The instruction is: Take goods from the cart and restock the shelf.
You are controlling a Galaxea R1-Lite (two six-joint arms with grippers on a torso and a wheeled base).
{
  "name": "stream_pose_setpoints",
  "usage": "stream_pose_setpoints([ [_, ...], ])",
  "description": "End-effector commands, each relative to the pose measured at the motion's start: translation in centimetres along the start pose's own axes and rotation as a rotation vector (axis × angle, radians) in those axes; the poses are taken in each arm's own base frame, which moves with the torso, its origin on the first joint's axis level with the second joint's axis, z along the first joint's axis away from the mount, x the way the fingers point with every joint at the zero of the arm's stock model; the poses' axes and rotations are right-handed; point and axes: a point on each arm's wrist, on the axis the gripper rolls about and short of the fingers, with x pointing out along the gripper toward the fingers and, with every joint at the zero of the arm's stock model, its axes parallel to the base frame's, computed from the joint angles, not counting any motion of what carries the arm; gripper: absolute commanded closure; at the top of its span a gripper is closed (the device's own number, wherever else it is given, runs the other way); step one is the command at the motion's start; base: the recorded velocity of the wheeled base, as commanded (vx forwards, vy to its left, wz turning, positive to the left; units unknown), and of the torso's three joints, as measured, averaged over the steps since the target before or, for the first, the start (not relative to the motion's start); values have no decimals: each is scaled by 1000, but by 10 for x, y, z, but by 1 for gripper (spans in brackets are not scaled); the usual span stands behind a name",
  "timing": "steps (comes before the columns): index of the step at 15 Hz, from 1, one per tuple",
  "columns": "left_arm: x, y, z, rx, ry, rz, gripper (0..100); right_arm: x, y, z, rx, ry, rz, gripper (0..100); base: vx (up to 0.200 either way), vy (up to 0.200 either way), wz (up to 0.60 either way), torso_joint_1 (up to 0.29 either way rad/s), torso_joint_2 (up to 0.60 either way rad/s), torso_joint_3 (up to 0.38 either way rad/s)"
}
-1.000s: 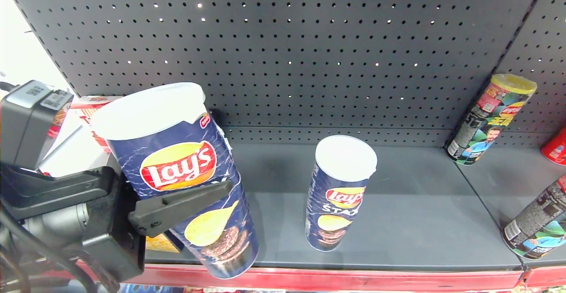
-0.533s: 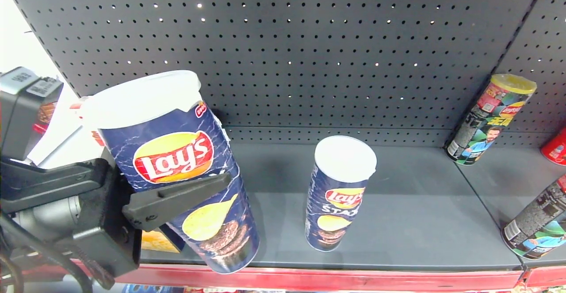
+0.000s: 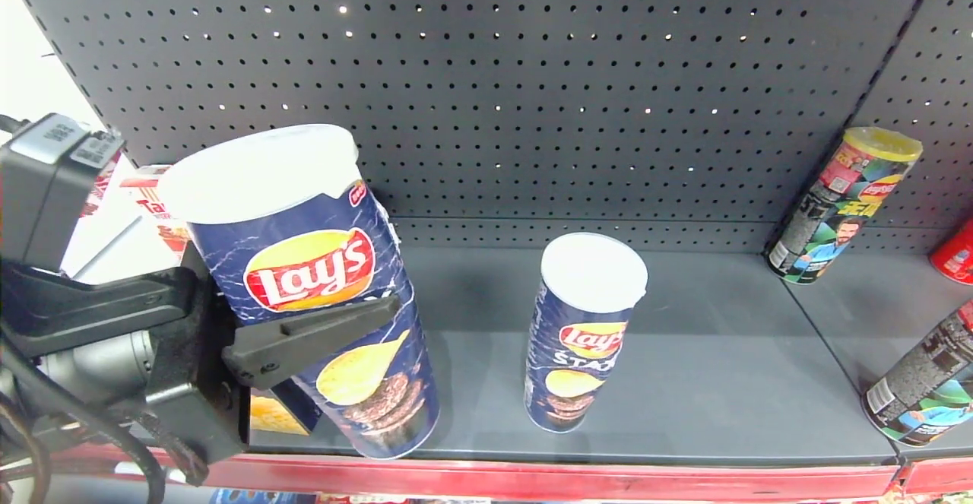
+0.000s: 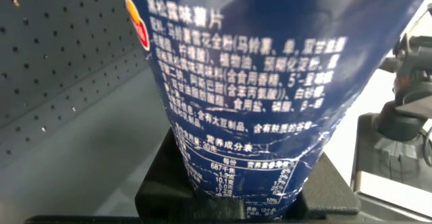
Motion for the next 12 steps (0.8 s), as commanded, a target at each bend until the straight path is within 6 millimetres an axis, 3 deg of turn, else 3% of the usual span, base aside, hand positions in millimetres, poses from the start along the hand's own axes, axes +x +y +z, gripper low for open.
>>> stream_pose_setpoints([
  [1, -1, 6, 6, 15, -16, 24, 100, 0, 0, 0, 1, 4, 0, 0, 0, 0, 0, 0, 0, 0],
  [5, 7, 9, 7, -24, 29, -15, 100, 0, 0, 0, -1, 4, 0, 0, 0, 0, 0, 0, 0, 0],
  [9, 23, 33, 0, 12, 67, 22, 100, 0, 0, 0, 1, 4, 0, 0, 0, 0, 0, 0, 0, 0],
  [12, 63, 62, 8, 26, 50, -14, 100, 0, 0, 0, -1, 4, 0, 0, 0, 0, 0, 0, 0, 0],
])
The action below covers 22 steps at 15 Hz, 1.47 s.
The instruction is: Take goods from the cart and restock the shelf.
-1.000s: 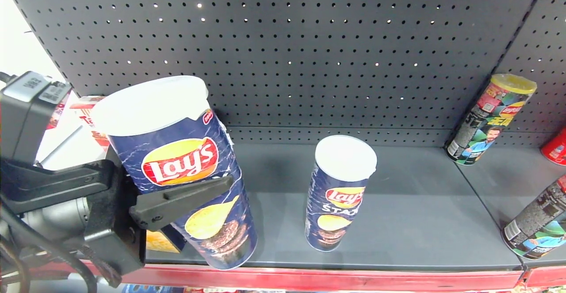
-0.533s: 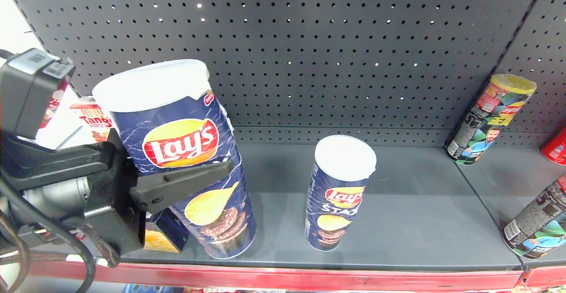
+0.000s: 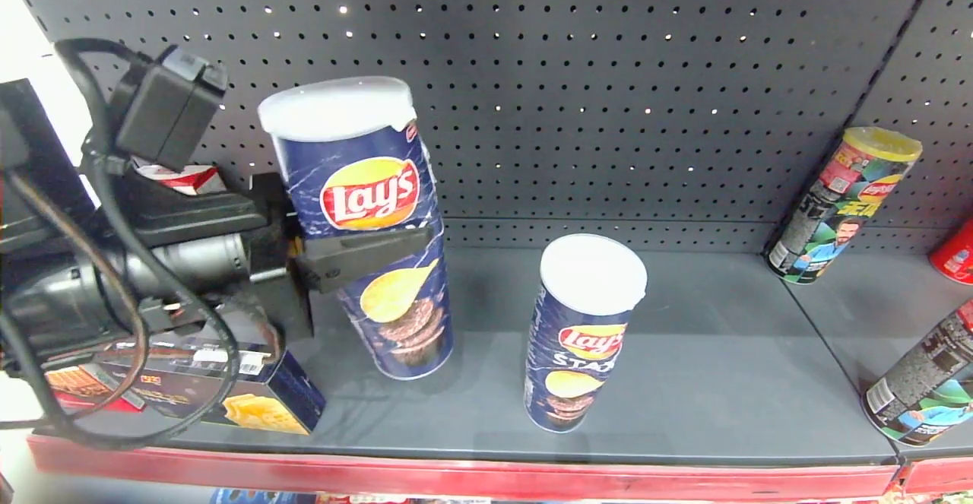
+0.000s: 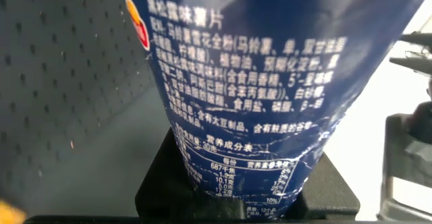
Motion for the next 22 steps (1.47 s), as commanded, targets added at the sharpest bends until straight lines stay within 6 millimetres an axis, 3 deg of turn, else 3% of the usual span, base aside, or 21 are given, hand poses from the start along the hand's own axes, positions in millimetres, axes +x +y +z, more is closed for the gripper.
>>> stream_pose_setpoints([
  [1, 35, 25, -9, -19, 23, -21, 100, 0, 0, 0, 1, 4, 0, 0, 0, 0, 0, 0, 0, 0],
  [7, 91, 66, -32, -43, 38, -104, 100, 0, 0, 0, 0, 4, 0, 0, 0, 0, 0, 0, 0, 0],
  [15, 147, 108, -72, -52, 52, -103, 100, 0, 0, 0, 0, 4, 0, 0, 0, 0, 0, 0, 0, 0],
  [22, 176, 121, -85, -16, 24, -116, 100, 0, 0, 0, 1, 4, 0, 0, 0, 0, 0, 0, 0, 0],
])
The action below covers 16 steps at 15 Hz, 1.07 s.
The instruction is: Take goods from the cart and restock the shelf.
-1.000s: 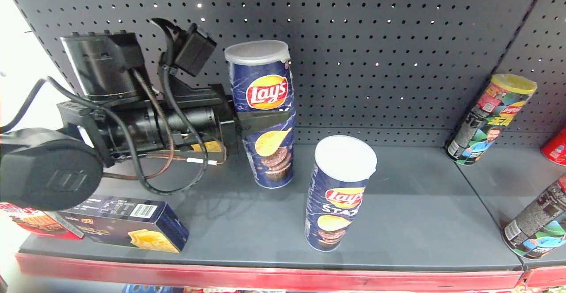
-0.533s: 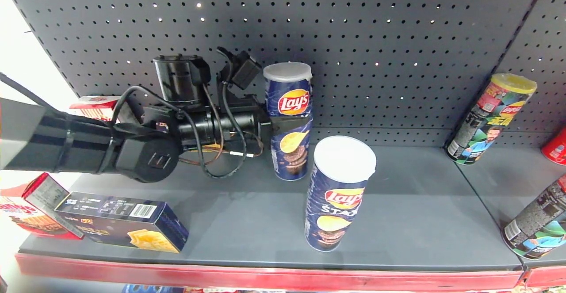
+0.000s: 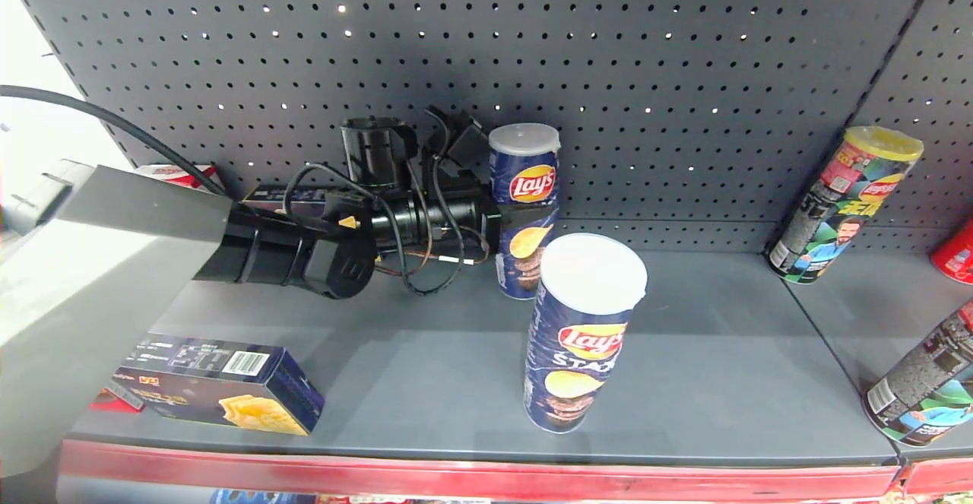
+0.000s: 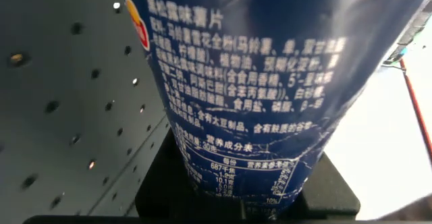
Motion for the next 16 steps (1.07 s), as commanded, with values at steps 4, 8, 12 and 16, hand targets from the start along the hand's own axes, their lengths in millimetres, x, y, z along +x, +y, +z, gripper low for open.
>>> stream_pose_setpoints([
  [4, 9, 5, -15, 20, 18, -5, 100, 0, 0, 0, 0, 3, 0, 0, 0, 0, 0, 0, 0, 0],
  [8, 8, 5, -12, 25, 13, -3, 0, 0, 0, 0, 1, 3, 0, 0, 0, 0, 0, 0, 0, 0],
  [12, -12, -5, 14, 43, -5, 10, 0, 0, 0, 0, 0, 3, 0, 0, 0, 0, 0, 0, 0, 0],
  [16, -49, -22, 31, -4, 71, 46, 0, 0, 0, 0, 0, 3, 0, 0, 0, 0, 0, 0, 0, 0],
])
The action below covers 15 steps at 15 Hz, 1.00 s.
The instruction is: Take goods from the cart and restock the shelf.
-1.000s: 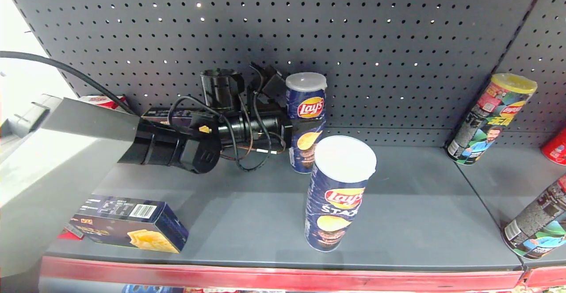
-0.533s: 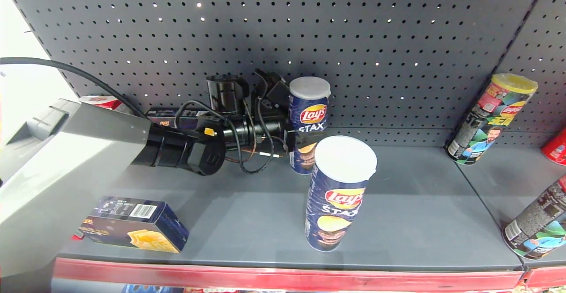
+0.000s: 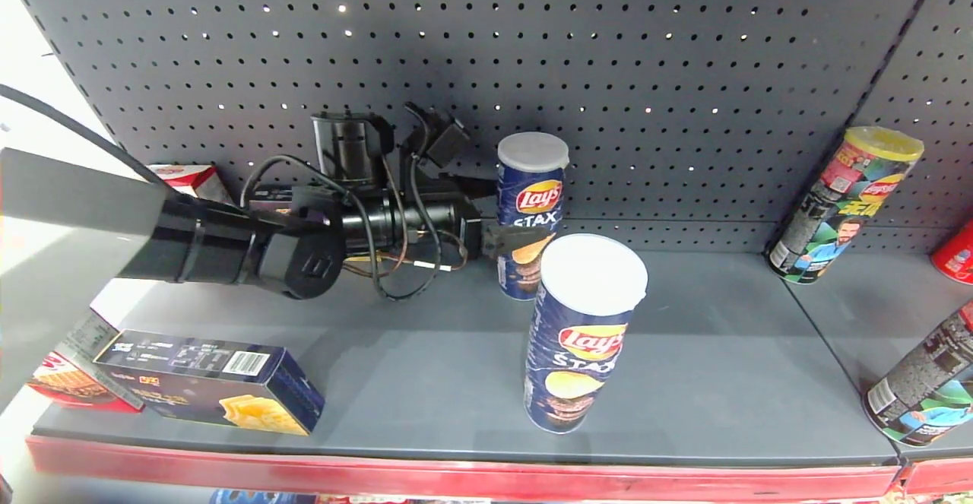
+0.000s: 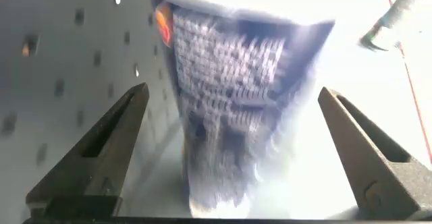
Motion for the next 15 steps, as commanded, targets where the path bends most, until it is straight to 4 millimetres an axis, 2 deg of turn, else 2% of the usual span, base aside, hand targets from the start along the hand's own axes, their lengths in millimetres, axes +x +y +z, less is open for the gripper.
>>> stream_pose_setpoints([
  [1, -28, -14, 24, 25, 18, 51, 0, 0, 0, 0, 0, 2, -1, 0, 0, 0, 0, 0, 0, 0],
  [5, -41, -24, 22, 57, 100, 178, 0, 0, 0, 0, 0, 2, -1, 0, 0, 0, 0, 0, 0, 0],
  [10, -37, -22, 14, 112, 180, 373, 0, 0, 0, 0, 1, 2, -1, 0, 0, 0, 0, 0, 0, 0],
  [15, -25, -24, 13, 116, 186, 404, 0, 0, 0, 0, 0, 2, -1, 0, 0, 0, 0, 0, 0, 0],
])
